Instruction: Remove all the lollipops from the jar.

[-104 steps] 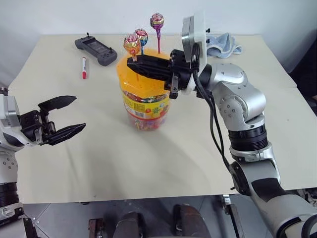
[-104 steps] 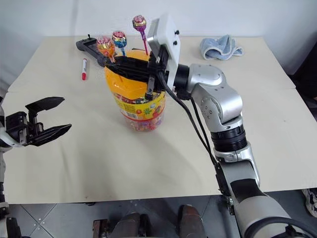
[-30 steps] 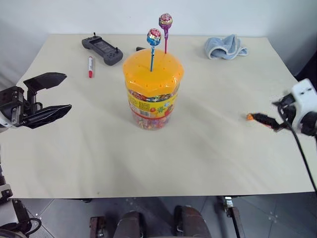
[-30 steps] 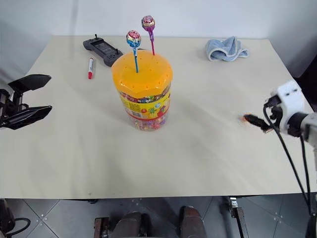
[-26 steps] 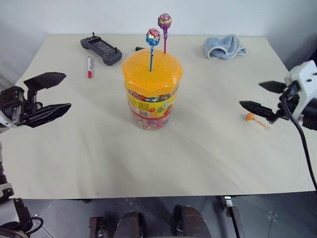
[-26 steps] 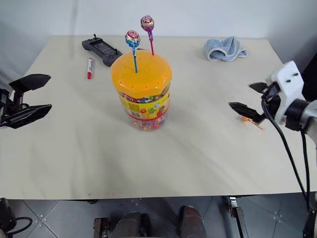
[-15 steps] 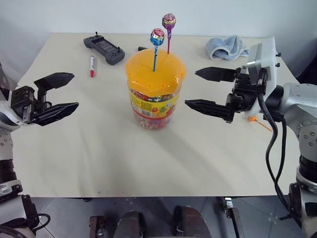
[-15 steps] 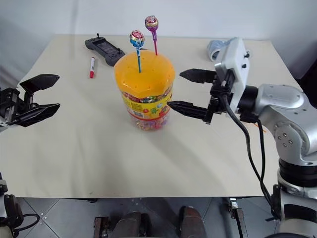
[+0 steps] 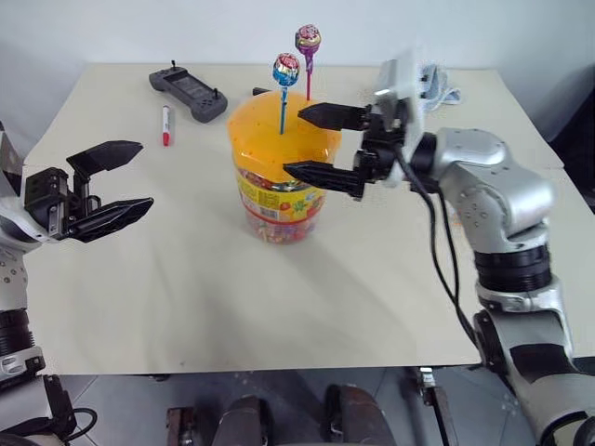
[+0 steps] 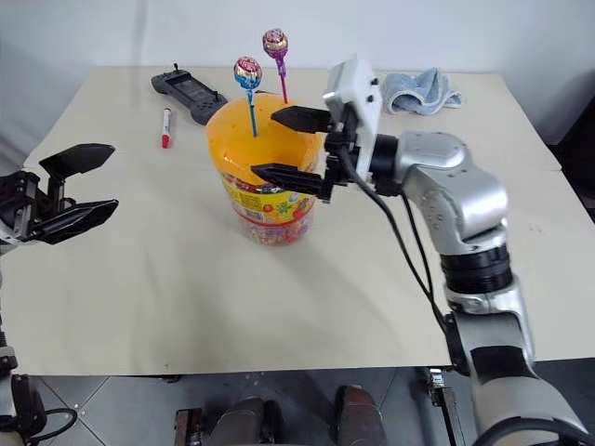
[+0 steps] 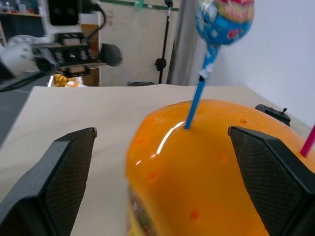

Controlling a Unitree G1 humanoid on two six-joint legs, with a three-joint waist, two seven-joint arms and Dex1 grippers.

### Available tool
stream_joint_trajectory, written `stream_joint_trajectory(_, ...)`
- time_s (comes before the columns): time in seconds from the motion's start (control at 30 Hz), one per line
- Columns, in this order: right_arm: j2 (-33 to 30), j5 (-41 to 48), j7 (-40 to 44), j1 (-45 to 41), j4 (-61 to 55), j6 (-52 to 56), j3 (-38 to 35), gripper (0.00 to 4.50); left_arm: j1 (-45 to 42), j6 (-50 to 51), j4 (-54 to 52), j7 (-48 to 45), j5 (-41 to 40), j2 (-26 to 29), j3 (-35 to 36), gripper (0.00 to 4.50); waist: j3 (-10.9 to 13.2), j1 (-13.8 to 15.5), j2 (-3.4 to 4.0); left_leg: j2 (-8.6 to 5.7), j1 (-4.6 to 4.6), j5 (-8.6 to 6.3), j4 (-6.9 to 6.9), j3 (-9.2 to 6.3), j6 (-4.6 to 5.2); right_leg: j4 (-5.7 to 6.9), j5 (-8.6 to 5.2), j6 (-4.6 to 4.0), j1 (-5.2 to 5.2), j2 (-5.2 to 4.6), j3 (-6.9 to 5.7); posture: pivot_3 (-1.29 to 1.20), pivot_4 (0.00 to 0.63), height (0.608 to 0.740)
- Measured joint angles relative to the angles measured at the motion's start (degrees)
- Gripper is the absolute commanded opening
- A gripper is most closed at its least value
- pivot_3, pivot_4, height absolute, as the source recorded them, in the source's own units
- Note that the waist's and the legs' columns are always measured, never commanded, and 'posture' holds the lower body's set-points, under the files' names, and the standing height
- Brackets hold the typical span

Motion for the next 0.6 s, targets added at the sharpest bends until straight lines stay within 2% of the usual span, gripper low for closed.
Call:
stream_joint_trajectory(0.07,1.9,-1.4,-0.4,-2.0,2.3,-1.1,0.1,4.30,0.3,0.0,-0.7,0.4,-0.1,-0.1,0.2,4.50,0.0,-0.1,0.00,0.00,0.00,0.00,-0.01,-0.19,0.00,0.07,0.00,0.00,0.00,0.00,-0.02,0.00,0.150,0.740)
stream_joint_trajectory(0.17,4.4,-1.7,-1.3,-4.2,4.7,-0.8,-0.1,3.60,0.7,0.0,-1.5,1.2,-0.6,-0.1,0.6,4.50,0.0,-0.2,0.00,0.00,0.00,0.00,0.00,-0.26,0.00,0.14,0.00,0.00,0.00,0.00,-0.02,0.00,0.150,0.740)
stream_joint_trajectory(0.5,4.8,-1.3,-0.5,-4.8,4.1,0.0,-1.0,0.16,1.6,0.0,-2.5,2.0,-1.1,-0.1,1.1,4.50,0.0,-0.2,0.00,-0.02,0.00,0.00,-0.02,-0.27,0.00,0.17,0.00,0.00,0.00,0.00,0.01,0.00,0.150,0.740)
stream_joint_trajectory(0.6,4.5,-0.4,-0.3,-6.6,3.5,0.3,-2.7,0.03,1.4,-0.1,-2.5,2.1,-1.1,-0.5,1.0,4.50,0.0,-0.2,0.00,-0.02,0.00,0.00,-0.03,-0.27,0.00,0.17,0.00,0.00,0.00,0.00,0.01,0.00,0.150,0.740)
